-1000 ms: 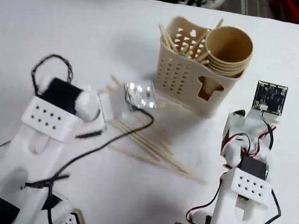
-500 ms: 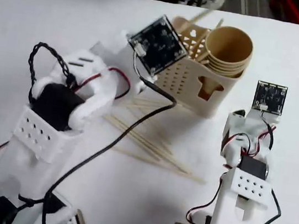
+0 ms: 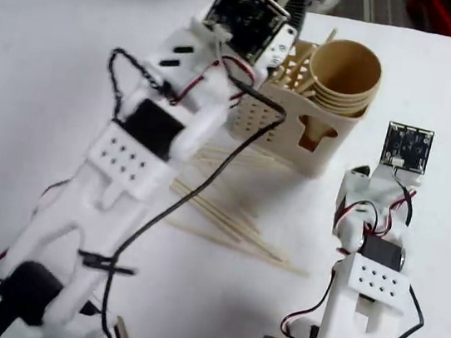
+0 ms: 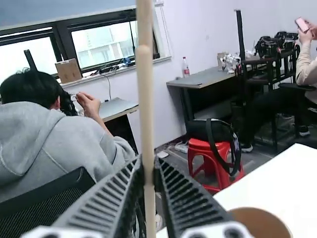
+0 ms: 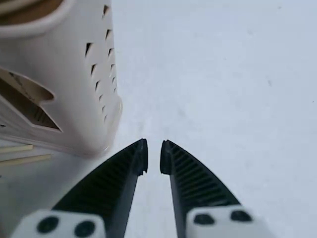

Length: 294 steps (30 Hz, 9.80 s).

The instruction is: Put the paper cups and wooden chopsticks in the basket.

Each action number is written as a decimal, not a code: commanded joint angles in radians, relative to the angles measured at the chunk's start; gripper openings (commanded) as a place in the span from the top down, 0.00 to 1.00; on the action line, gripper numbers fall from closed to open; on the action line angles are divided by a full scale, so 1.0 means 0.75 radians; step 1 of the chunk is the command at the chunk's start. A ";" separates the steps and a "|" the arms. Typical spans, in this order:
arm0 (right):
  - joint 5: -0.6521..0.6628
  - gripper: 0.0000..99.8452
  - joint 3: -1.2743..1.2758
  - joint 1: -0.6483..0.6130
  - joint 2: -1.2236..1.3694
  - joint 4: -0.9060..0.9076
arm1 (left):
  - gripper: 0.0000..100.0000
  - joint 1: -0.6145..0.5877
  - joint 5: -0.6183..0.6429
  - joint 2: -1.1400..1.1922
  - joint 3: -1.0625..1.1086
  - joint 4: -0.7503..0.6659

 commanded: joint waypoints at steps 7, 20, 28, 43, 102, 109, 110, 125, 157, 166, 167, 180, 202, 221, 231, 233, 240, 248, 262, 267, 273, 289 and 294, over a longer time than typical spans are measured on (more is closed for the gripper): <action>-0.014 0.94 -0.004 0.005 -0.036 -0.013 | 0.97 0.030 0.012 0.242 -0.041 -0.113; -0.014 0.94 -0.004 0.005 -0.036 -0.013 | 0.83 -0.099 0.008 0.060 -0.168 0.497; -0.014 0.94 -0.002 0.005 -0.036 -0.013 | 0.89 -0.138 -0.215 -0.265 -0.092 0.927; -0.002 0.94 0.008 -0.064 -0.048 -0.013 | 0.98 -0.367 -0.366 -1.319 0.749 1.052; 0.497 0.80 -0.966 -1.210 1.265 0.676 | 0.96 -1.034 -0.074 -2.118 2.056 0.816; 0.499 0.88 -1.017 -1.206 1.400 0.676 | 0.96 -1.034 -0.074 -2.118 2.056 0.816; 0.499 0.90 -1.023 -1.206 1.423 0.676 | 0.96 -1.034 -0.074 -2.118 2.056 0.816; 0.575 0.98 -1.115 -1.214 1.380 0.873 | 0.96 -1.034 -0.074 -2.118 2.058 0.816; 0.487 0.80 -1.062 -1.327 1.271 0.899 | 0.96 -1.036 -0.076 -2.118 2.087 0.777; 0.499 0.81 -1.123 -1.263 1.523 0.825 | 0.96 -1.036 -0.076 -2.118 2.087 0.777; 0.499 0.83 -1.137 -1.255 1.529 0.844 | 0.96 -1.036 -0.076 -2.118 2.087 0.777; 0.497 0.98 -1.168 -1.143 1.384 0.920 | 0.96 -1.038 -0.076 -2.118 2.089 0.777; 0.497 0.95 -1.062 -1.216 1.364 0.819 | 0.96 -1.038 -0.076 -2.118 2.089 0.777; 0.497 0.98 -1.248 -1.229 1.615 0.948 | 0.96 -1.038 -0.076 -2.118 2.089 0.777; 0.497 0.98 -0.962 -1.229 1.173 0.821 | 0.96 -1.071 -0.076 -2.118 2.085 0.777; 0.497 0.98 -0.878 -1.229 1.087 0.772 | 0.96 -1.071 -0.076 -2.118 2.085 0.777; 0.489 0.98 -0.790 -1.229 0.993 0.723 | 0.96 -1.071 -0.076 -2.118 2.085 0.777; 0.489 0.92 -0.792 -1.241 1.136 0.635 | 0.96 -1.071 -0.076 -2.118 2.085 0.777; 0.491 0.99 -0.892 -1.282 1.341 0.670 | 0.96 -1.071 -0.076 -2.118 2.085 0.775; 0.497 0.98 -0.906 -1.274 1.355 0.713 | 0.96 -1.071 -0.076 -2.118 2.087 0.775; 0.497 0.98 -0.837 -1.210 1.145 0.727 | 0.96 -1.071 -0.076 -2.118 2.087 0.775; 0.485 0.98 -0.679 -1.147 0.758 0.682 | 0.96 -1.071 -0.076 -2.118 2.093 0.755; 0.487 0.97 -0.653 -1.216 0.815 0.652 | 0.96 -1.071 -0.076 -2.118 2.093 0.751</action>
